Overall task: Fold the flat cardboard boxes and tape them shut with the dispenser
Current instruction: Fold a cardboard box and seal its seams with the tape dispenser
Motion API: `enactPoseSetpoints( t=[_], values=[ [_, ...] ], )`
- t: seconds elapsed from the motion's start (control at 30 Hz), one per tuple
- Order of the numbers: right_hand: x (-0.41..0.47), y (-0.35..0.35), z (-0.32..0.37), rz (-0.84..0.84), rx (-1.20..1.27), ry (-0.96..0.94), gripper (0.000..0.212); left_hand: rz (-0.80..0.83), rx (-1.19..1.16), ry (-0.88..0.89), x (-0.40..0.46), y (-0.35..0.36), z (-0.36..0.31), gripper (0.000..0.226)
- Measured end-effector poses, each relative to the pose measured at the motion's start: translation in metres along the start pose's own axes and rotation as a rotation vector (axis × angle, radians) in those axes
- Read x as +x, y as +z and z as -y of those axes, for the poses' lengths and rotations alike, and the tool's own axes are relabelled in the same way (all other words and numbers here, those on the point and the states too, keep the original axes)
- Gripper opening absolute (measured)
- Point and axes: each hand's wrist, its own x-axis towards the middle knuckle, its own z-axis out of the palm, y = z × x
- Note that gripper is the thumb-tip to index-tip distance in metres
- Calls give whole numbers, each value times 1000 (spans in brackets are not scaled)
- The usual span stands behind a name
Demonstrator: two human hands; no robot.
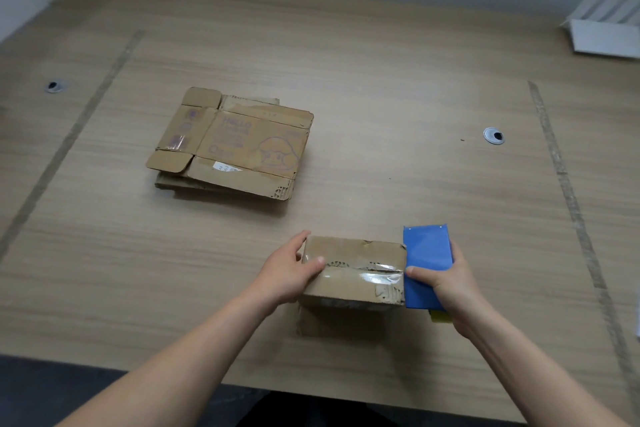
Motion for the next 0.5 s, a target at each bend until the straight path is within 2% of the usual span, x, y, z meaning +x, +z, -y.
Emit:
enactPoseSetpoints(
  t=[0.13,0.27,0.4,0.5],
  values=[
    [7,16,18,13,-73,-117,72,-105,-68,-108,-18,5,12,31],
    [22,27,51,100,-207,-205,77,-180,-78,-189,-40,11,24,34],
    [28,10,83,207,-292,-198,70,-153,14,-166,-46,25,32,42],
    [9,-12,105,315,-313,-168,77,-142,106,-125,-43,38,37,52]
  ],
)
